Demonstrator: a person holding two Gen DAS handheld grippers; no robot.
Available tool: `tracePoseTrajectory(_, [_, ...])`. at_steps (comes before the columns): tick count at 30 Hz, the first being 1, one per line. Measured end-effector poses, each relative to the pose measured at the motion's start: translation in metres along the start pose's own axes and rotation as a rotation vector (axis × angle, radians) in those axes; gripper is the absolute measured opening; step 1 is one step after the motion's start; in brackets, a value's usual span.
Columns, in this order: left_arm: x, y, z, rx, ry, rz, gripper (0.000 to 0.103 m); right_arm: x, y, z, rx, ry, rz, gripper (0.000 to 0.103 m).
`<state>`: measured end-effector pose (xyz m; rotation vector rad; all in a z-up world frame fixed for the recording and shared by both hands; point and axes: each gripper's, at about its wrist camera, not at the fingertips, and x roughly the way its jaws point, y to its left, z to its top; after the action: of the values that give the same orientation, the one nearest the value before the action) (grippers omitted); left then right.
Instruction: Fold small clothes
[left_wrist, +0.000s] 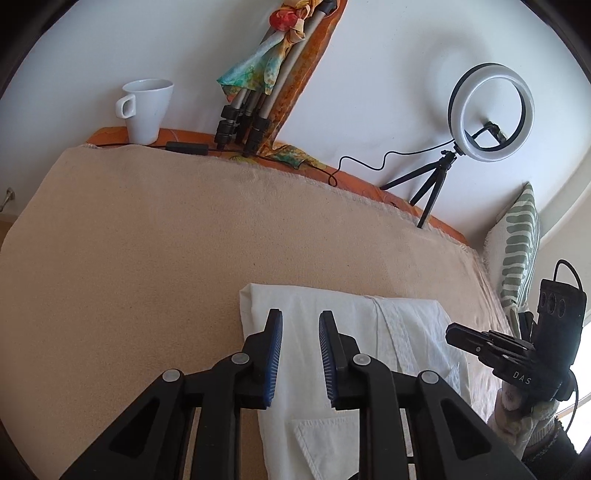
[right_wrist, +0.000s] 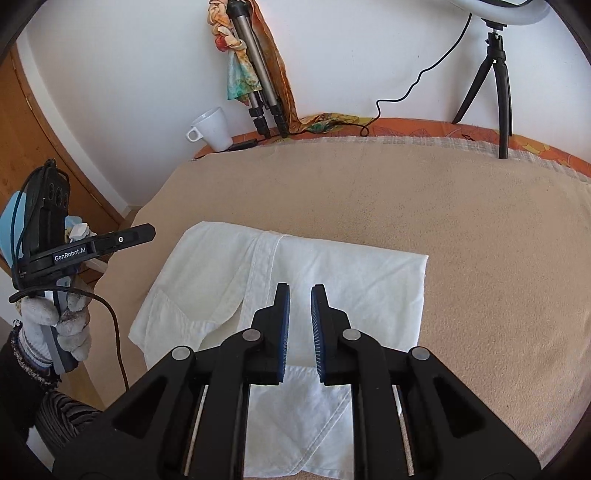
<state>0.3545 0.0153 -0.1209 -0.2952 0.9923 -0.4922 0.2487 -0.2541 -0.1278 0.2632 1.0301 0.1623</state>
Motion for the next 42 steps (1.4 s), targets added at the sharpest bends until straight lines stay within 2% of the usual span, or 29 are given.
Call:
tracePoseTrajectory(3, [0.021,-0.004,0.002,0.032,0.030,0.036,0.017,0.017,0.002,0.005,-0.035,0.018,-0.033,0.013])
tracePoseTrajectory(9, [0.047,0.008,-0.007,0.083,0.074,0.163,0.019,0.045,-0.007,0.006,-0.035,0.078,-0.103,0.013])
tracePoseTrajectory(12, [0.051,0.006,-0.013,0.121,0.069,0.191,0.021,0.053,-0.009,0.002,-0.065,0.099,-0.136,0.013])
tracePoseTrajectory(14, [0.051,-0.002,-0.016,0.176,0.057,0.236,0.021,0.056,-0.012,0.001,-0.059,0.099,-0.135,0.013])
tracePoseTrajectory(17, [0.052,-0.010,-0.019,0.224,0.042,0.275,0.021,0.053,-0.016,0.000,-0.060,0.095,-0.146,0.009])
tracePoseTrajectory(20, [0.048,-0.007,-0.019,0.222,0.036,0.288,0.021,0.048,-0.024,0.000,-0.059,0.086,-0.176,0.009])
tracePoseTrajectory(24, [0.032,-0.003,-0.021,0.227,0.001,0.346,0.021,0.030,-0.038,-0.002,-0.040,0.068,-0.222,0.009])
tracePoseTrajectory(25, [0.026,-0.001,-0.022,0.224,-0.011,0.356,0.021,0.022,-0.040,-0.003,-0.028,0.053,-0.223,0.011])
tracePoseTrajectory(27, [0.014,0.000,-0.023,0.213,-0.034,0.360,0.022,0.006,-0.045,-0.006,0.002,0.028,-0.210,0.023])
tracePoseTrajectory(28, [0.009,0.000,-0.024,0.213,-0.044,0.357,0.026,-0.001,-0.049,-0.009,0.025,0.021,-0.179,0.029])
tracePoseTrajectory(29, [0.004,-0.002,-0.025,0.217,-0.054,0.355,0.029,-0.005,-0.054,-0.011,0.053,0.023,-0.133,0.040])
tracePoseTrajectory(30, [0.001,-0.003,-0.026,0.222,-0.060,0.350,0.031,-0.007,-0.057,-0.014,0.077,0.029,-0.091,0.043])
tracePoseTrajectory(35, [-0.009,-0.005,-0.029,0.190,-0.055,0.301,0.035,-0.002,-0.068,-0.030,0.147,0.064,0.017,0.045])
tracePoseTrajectory(37, [-0.008,0.001,-0.029,0.121,-0.030,0.233,0.042,0.003,-0.073,-0.034,0.179,0.077,0.043,0.046])
tracePoseTrajectory(40, [-0.003,0.018,-0.030,-0.026,0.028,0.095,0.042,0.009,-0.081,-0.038,0.234,0.088,0.086,0.047])
tracePoseTrajectory(42, [0.006,0.033,-0.032,-0.157,0.084,-0.049,0.042,0.013,-0.087,-0.040,0.283,0.096,0.151,0.047])
